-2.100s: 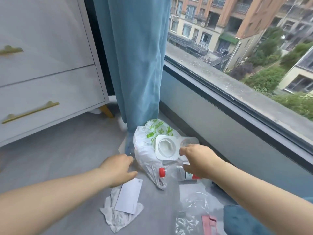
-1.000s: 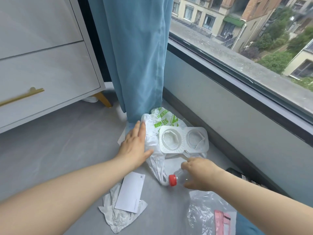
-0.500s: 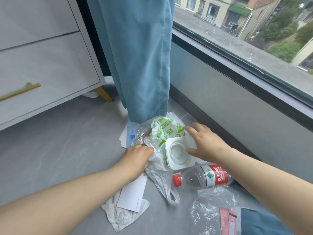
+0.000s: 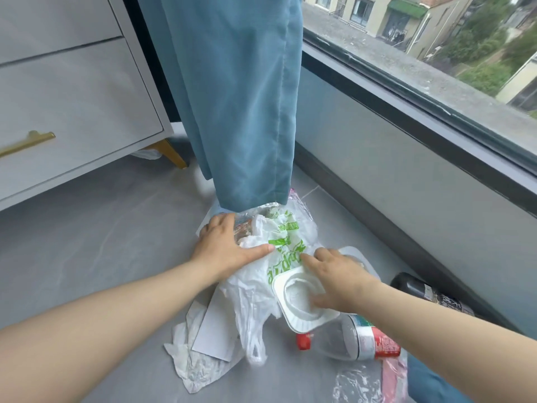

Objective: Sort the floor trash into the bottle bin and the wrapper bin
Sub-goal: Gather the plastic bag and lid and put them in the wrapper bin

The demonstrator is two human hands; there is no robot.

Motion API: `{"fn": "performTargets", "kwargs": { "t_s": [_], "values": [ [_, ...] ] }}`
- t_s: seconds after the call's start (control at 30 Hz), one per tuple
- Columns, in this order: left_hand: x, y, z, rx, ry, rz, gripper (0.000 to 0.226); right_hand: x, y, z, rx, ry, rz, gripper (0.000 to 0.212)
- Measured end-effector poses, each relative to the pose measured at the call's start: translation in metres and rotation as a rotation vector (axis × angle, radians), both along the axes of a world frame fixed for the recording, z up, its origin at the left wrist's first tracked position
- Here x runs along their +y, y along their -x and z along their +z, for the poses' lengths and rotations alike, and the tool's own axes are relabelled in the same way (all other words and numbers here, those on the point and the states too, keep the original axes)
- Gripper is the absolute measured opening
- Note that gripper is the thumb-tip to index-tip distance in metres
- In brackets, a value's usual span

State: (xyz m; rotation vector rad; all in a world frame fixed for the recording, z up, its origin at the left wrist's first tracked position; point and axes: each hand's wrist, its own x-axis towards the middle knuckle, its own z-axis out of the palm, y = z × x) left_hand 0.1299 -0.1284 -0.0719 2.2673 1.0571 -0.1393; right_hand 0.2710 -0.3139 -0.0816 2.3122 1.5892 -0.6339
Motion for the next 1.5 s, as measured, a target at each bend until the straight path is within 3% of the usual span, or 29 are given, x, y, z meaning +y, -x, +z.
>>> {"fn": "performTargets", "kwargs": {
  "t_s": [0.2,0.4,0.5,0.63,0.77,0.9,1.2,1.33,1.43,1.5],
  "values": [
    [0.017,0.0,-0.015,0.244,-0.015,0.01,0.135,-0.004,0.0,0.005,0.022,0.001,0.016,0.083],
    [0.029,-0.009,-0.021,0.261,-0.022,0.05,0.153,-0.009,-0.003,0.008,-0.03,-0.038,-0.007,0.079],
    [0.028,-0.016,-0.025,0.217,0.0,0.063,0.158,-0.009,-0.004,0.009,-0.026,-0.077,-0.041,0.092],
    [0.016,-0.016,-0.036,0.163,-0.093,0.065,0.145,0.0,-0.013,0.012,-0.004,-0.067,-0.125,0.115],
    [0.009,-0.011,-0.038,0.151,-0.172,-0.013,0.106,0.012,-0.024,0.012,0.069,-0.018,-0.214,0.127],
    [0.001,-0.003,-0.036,0.089,-0.159,-0.133,0.086,0.023,-0.031,0.009,0.172,0.04,-0.239,0.137],
    [0.005,0.0,-0.029,0.001,0.004,-0.103,0.07,0.018,-0.017,0.003,0.064,0.06,-0.018,0.103],
    [0.007,-0.002,-0.025,0.001,0.111,-0.08,0.091,0.008,-0.01,0.003,0.059,0.019,0.074,0.066],
    [0.005,-0.003,-0.021,0.041,0.148,-0.081,0.081,0.004,0.001,0.004,0.09,0.012,0.141,0.044],
    [0.006,0.002,-0.025,0.086,0.172,-0.062,0.07,0.003,0.005,0.008,0.093,0.015,0.167,0.043]
  ]
}}
